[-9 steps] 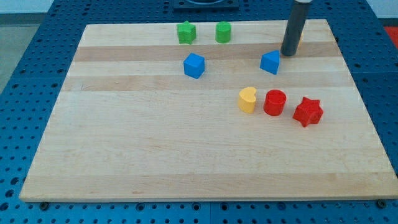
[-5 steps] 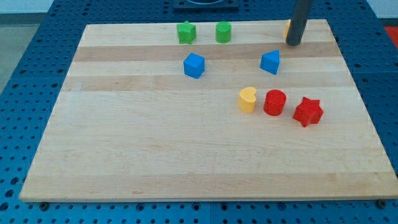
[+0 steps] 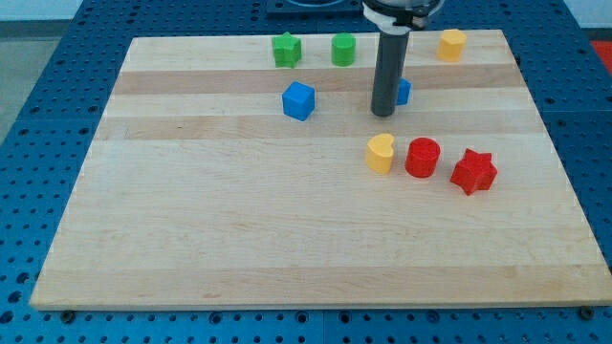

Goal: Slide the blue triangle towards the yellow hexagon

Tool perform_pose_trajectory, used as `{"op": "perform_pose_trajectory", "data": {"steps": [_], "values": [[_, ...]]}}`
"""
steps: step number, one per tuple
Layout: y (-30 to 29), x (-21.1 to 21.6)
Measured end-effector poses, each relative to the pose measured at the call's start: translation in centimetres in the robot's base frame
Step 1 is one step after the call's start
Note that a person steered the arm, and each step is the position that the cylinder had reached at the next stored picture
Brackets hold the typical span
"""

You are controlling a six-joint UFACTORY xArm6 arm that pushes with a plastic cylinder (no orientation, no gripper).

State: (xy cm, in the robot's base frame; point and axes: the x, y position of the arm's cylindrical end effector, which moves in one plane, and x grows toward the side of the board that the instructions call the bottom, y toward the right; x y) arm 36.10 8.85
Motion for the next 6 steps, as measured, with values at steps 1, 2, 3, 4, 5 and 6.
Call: {"op": "perform_pose_trajectory", "data": {"steps": [1,2,3,4,5,6], "values": [[0.7,-0.5],[1.7,-2.9],[2.0,-4.2],[2.3,-4.4],[3.2,-5.7],[3.5,-7.8]]}}
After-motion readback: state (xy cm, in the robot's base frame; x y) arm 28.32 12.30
